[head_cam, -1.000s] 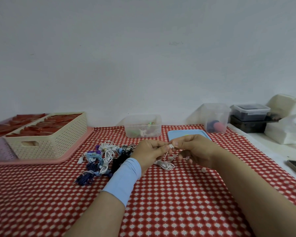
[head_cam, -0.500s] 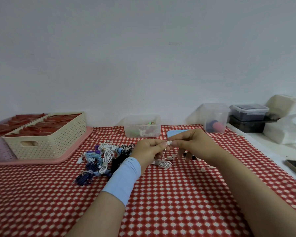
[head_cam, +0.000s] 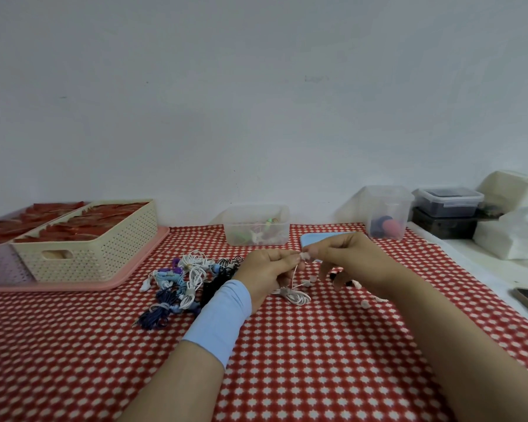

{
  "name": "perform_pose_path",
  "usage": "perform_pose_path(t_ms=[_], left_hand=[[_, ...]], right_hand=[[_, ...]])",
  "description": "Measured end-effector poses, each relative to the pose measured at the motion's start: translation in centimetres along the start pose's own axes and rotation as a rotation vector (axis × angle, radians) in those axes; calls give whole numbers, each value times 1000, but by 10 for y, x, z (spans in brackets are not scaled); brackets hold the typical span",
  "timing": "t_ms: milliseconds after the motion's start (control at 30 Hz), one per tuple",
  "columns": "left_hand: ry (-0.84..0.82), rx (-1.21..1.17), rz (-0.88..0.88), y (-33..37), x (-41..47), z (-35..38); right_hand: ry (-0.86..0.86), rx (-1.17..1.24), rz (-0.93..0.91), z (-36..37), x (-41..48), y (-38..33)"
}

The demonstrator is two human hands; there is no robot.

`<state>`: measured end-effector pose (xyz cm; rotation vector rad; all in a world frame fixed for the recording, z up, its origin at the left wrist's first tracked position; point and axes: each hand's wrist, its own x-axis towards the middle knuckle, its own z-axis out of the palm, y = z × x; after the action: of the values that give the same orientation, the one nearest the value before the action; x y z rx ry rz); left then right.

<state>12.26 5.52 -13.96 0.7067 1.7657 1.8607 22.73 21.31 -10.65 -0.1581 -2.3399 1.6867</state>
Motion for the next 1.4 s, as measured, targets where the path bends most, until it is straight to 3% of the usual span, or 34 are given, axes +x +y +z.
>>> perform_pose_path(t_ms=[267, 767, 1033, 1400], left_hand=[[-92, -26, -13, 3, -4, 0], [-166, -62, -19, 7, -7, 3], [12, 96, 61, 6, -2, 4], [112, 315, 215, 2, -2, 3]], right_hand=[[-104, 196, 109, -3, 2, 7], [-199, 267, 152, -8, 7, 11], [-22, 176, 72, -2, 6, 9], [40, 13, -1, -2, 4, 7]])
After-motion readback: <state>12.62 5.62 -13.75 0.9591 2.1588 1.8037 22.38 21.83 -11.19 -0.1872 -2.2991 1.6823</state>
